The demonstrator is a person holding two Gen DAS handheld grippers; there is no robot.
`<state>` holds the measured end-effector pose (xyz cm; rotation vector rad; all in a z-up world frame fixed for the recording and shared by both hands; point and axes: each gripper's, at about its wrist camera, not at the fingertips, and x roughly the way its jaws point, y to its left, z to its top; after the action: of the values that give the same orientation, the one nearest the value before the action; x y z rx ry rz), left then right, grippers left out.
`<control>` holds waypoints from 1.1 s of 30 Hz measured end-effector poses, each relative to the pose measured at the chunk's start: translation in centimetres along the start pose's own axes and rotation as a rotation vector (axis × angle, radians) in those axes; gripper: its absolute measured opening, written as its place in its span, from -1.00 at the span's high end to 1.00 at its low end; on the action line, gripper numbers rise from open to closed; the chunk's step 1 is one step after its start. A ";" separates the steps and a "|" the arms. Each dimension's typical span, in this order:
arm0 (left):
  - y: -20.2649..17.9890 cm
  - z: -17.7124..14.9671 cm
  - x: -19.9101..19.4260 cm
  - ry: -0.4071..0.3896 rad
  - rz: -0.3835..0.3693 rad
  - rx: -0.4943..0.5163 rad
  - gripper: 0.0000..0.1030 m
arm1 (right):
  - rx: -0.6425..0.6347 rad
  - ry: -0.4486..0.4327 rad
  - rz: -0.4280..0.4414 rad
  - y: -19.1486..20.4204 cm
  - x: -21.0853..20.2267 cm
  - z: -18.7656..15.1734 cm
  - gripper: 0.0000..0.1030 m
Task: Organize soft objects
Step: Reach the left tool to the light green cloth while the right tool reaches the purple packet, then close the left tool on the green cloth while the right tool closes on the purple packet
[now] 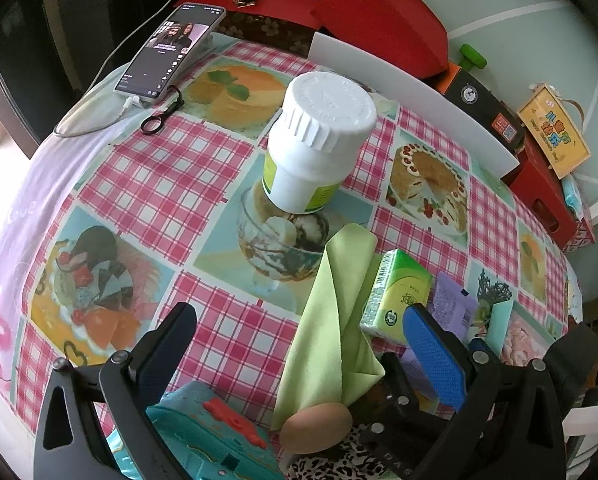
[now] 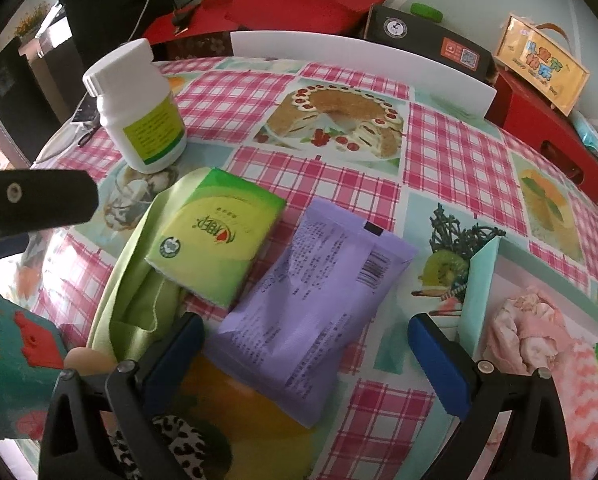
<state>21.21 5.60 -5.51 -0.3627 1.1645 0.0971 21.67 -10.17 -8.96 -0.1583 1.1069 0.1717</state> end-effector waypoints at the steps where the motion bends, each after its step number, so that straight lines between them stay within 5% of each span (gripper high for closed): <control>1: 0.0 0.0 0.0 0.001 -0.002 -0.001 -0.99 | 0.004 -0.003 -0.002 -0.2 0.0 0.0 -0.95; 16: -0.3 0.1 0.8 0.029 0.015 0.014 -0.99 | 0.012 -0.036 -0.016 -2.4 -1.3 0.0 -0.28; 26: -2.8 -0.3 1.0 0.015 0.136 0.162 -0.99 | 0.031 -0.054 0.048 -3.4 -1.5 0.2 -0.25; 33: -4.8 -1.1 1.1 0.039 0.148 0.268 -0.98 | 0.045 -0.055 0.084 -3.8 -1.8 0.2 -0.25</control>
<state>21.93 0.60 -5.82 -0.0418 1.2245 0.0625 21.85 -13.97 -7.08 -0.0669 1.0623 0.2251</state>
